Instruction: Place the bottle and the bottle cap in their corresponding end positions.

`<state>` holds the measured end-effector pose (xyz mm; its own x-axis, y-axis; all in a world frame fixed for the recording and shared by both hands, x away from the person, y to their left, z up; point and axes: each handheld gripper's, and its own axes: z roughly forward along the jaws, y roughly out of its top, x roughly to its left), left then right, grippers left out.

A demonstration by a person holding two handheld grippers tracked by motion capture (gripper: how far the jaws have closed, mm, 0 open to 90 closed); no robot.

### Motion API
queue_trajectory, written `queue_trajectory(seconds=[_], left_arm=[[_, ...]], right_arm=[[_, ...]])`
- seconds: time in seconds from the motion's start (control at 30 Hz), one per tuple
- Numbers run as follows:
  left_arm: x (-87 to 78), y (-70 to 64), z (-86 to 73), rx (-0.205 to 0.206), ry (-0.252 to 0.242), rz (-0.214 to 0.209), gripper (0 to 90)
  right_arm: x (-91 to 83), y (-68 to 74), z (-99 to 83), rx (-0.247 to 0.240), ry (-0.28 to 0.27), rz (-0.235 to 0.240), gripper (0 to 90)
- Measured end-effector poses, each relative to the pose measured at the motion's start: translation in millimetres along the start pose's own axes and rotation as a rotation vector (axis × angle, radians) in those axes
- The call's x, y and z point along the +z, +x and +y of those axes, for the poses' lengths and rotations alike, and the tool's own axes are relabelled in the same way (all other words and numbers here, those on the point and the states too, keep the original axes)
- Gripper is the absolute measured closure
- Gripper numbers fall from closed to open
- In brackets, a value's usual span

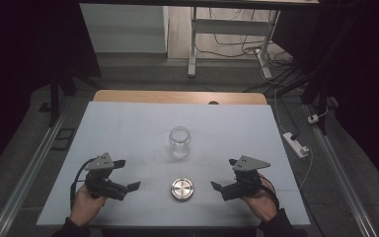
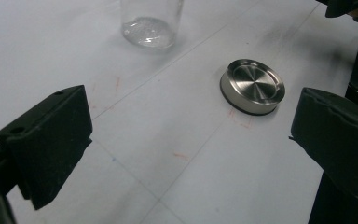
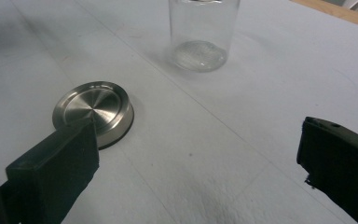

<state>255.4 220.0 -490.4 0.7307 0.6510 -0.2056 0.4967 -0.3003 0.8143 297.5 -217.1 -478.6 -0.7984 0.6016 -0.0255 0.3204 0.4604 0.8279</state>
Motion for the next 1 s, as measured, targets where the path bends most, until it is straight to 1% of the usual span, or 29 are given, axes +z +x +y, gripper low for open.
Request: queue_trajectory(seconds=[0.43, 0.7, 0.83, 1.0], left_arm=[[-25.4, -0.8, -19.8, -0.042, -0.025, 0.051, 0.0], [-44.2, 0.8, -36.8, -0.088, -0.041, 0.085, 0.0], [-53.1, 1.3, -45.3, -0.108, -0.044, 0.105, 0.0], [-61.4, 0.8, -55.1, -0.130, -0.045, 0.124, 0.0]], right_arm=[[-17.9, -6.7, -11.4, 0.027, -0.003, -0.045, 0.0], [-29.6, -10.2, -19.2, 0.049, -0.006, -0.074, 0.0], [-37.7, -12.3, -24.4, 0.057, -0.005, -0.098, 0.0], [-47.8, -15.9, -31.8, 0.084, -0.008, -0.124, 0.0]])
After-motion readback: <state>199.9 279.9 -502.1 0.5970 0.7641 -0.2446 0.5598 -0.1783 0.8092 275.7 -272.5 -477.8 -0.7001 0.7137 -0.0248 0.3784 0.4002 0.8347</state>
